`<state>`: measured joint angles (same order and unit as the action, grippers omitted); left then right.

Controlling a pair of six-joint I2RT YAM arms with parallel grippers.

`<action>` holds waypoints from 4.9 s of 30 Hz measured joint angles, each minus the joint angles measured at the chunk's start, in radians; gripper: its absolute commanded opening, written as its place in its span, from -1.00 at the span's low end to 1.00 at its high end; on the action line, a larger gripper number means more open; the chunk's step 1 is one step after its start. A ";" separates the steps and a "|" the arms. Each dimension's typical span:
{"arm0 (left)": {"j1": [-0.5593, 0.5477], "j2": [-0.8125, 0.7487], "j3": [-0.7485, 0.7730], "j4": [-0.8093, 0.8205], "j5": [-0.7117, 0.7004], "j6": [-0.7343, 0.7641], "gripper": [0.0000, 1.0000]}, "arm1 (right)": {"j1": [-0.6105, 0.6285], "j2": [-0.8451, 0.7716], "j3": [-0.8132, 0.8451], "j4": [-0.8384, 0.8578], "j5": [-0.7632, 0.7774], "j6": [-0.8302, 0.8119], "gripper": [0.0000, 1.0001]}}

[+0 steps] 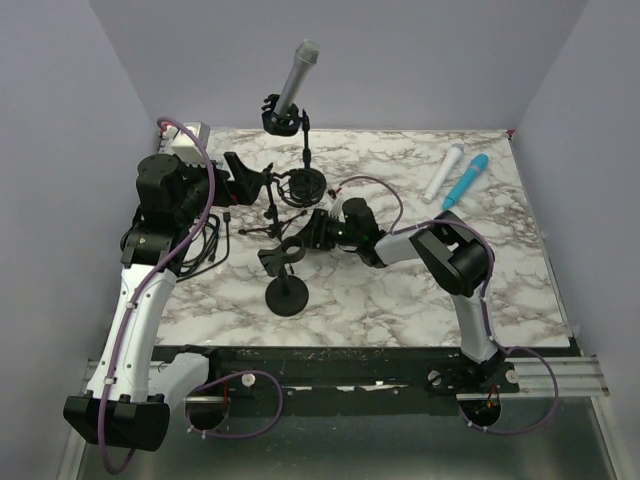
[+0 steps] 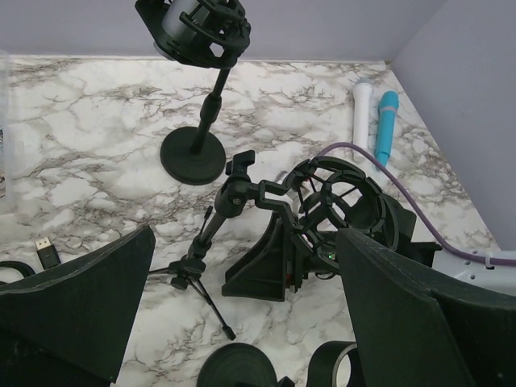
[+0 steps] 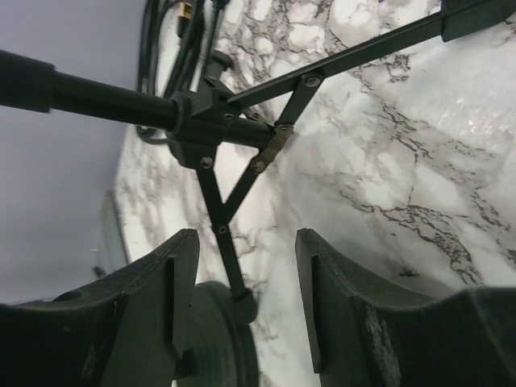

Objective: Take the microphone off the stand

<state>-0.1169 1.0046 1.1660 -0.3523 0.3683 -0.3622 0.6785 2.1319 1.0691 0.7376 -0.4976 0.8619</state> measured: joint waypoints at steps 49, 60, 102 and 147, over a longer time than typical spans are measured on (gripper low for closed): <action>0.006 -0.007 -0.047 0.050 -0.001 0.006 0.97 | 0.182 -0.057 0.040 -0.221 0.414 -0.430 0.17; 0.006 -0.007 -0.050 0.057 -0.001 0.006 0.97 | 0.185 -0.116 -0.006 -0.293 0.611 -0.502 0.17; 0.006 0.025 -0.063 0.085 0.065 -0.030 0.97 | -0.046 -0.466 -0.138 -0.409 0.441 -0.173 0.65; -0.016 0.041 -0.063 0.097 0.089 -0.034 0.97 | -0.071 -0.302 -0.050 -0.135 0.269 0.010 -0.99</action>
<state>-0.1333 1.0458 1.1027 -0.2554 0.4572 -0.3962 0.6075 1.8301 1.0195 0.6022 -0.2287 0.8715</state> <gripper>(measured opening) 0.981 0.119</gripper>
